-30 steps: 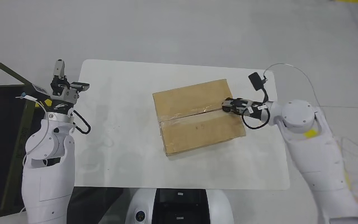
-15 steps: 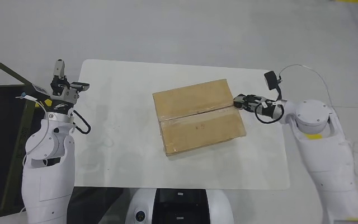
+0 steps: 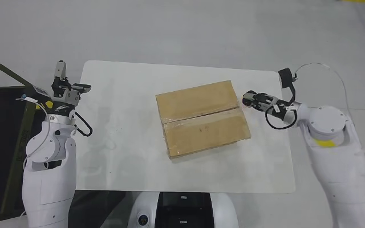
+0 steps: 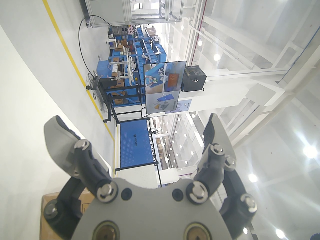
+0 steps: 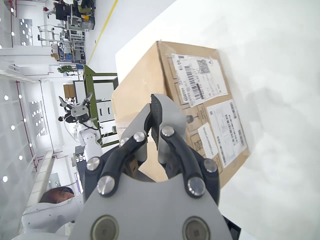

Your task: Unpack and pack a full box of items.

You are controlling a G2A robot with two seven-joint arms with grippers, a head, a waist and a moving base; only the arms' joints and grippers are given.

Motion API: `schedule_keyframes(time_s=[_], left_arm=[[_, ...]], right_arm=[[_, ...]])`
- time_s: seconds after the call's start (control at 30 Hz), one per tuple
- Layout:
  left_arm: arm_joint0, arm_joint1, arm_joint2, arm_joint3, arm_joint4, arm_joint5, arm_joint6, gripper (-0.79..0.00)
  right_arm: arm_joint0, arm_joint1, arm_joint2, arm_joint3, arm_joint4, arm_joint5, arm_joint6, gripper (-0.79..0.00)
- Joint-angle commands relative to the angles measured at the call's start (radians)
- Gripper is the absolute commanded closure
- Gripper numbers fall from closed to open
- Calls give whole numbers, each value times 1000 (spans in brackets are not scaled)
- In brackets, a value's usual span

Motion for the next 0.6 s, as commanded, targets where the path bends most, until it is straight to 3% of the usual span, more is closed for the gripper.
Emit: schedule_keyframes(time_s=[0.0,0.33,0.57], left_arm=[[0,0,0,0,0,0,0,-785],[0,0,0,0,0,0,0,-785],[0,0,0,0,0,0,0,-785]], right_arm=[[6,0,-20,-23,-16,7,12,0],[110,-21,-180,-10,-50,39,36,0],[114,-21,-185,-9,-51,39,37,0]])
